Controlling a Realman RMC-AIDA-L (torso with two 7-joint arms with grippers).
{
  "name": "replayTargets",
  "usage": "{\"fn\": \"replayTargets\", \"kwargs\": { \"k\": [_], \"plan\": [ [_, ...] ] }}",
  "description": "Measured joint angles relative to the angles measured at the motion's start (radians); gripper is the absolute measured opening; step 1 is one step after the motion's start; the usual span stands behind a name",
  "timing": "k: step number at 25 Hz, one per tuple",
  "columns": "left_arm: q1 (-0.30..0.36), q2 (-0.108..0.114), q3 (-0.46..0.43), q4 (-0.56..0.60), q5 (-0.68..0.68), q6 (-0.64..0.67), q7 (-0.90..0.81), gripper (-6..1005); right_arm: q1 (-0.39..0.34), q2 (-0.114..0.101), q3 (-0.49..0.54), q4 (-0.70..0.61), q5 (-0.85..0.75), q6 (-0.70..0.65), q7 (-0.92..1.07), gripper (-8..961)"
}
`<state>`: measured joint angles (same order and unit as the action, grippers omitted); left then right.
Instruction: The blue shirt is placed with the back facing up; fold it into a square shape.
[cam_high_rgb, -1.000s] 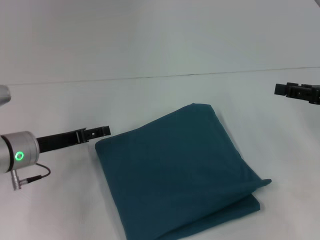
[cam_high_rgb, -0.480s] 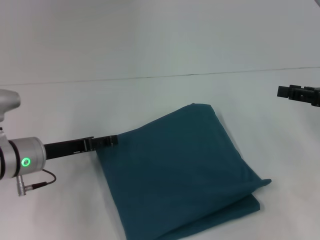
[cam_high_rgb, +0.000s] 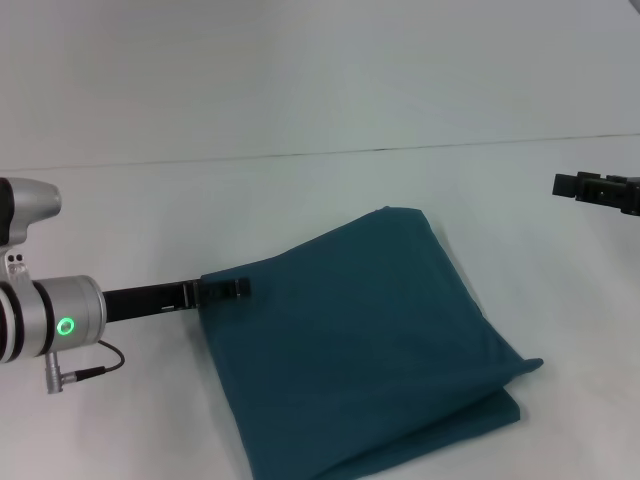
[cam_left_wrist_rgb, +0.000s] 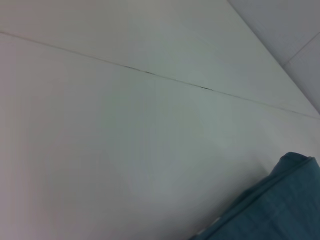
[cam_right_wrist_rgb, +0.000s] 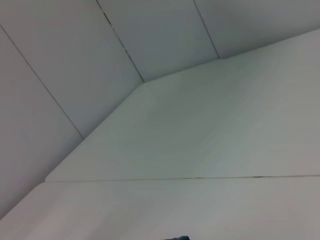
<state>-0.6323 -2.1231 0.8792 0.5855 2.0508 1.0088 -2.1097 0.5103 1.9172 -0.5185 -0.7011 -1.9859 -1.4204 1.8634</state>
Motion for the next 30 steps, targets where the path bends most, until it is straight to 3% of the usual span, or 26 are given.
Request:
{"fn": "replayTargets", "kwargs": {
  "k": [6, 16, 27, 30],
  "plan": [
    [-0.002, 0.000, 0.002, 0.004, 0.000, -0.010, 0.005, 803, 0.000, 0.003, 0.000, 0.000, 0.000, 0.000, -0.001, 616],
    [0.001, 0.000, 0.009, 0.016, 0.000, -0.003, 0.004, 580, -0.006, 0.006, 0.000, 0.000, 0.000, -0.001, -0.001, 615],
    [-0.031, 0.002, 0.012, 0.024, 0.000, -0.006, 0.005, 107, -0.014, 0.012, -0.006, 0.010, 0.000, -0.002, -0.014, 614],
    [-0.049, 0.009, 0.012, 0.026, 0.000, -0.010, 0.005, 67, -0.017, 0.021, -0.007, 0.011, 0.000, -0.001, -0.023, 614]
  ]
}}
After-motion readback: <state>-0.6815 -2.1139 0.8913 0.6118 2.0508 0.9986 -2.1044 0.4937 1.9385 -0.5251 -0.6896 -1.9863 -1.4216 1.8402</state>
